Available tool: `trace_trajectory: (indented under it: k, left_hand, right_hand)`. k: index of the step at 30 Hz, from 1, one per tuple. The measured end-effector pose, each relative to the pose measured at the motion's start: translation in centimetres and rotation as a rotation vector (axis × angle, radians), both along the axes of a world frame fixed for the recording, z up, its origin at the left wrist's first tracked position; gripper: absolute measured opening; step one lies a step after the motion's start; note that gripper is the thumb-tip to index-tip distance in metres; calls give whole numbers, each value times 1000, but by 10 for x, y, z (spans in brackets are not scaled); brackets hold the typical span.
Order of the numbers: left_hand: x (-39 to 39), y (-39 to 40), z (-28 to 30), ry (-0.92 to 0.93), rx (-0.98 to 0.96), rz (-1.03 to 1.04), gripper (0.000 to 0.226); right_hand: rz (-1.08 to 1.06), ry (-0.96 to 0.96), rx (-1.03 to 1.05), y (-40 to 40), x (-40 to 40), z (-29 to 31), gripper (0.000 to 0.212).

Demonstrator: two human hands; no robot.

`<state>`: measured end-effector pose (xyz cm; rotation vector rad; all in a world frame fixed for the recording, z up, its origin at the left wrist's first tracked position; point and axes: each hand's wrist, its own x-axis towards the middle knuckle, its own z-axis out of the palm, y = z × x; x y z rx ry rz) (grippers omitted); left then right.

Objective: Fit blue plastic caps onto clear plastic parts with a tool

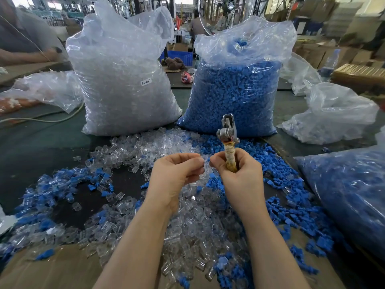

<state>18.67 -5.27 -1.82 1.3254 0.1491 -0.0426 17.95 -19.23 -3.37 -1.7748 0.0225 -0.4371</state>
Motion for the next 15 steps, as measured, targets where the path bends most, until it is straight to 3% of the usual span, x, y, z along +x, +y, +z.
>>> trace_trajectory:
  k: [7, 15]
  left_hand:
    - [-1, -5, 1, -53, 64, 31, 7]
    - [-4, -11, 5, -152, 130, 77, 11]
  right_hand:
    - [-52, -27, -98, 1, 2, -3, 9]
    - [-129, -31, -208, 5, 1, -2, 18]
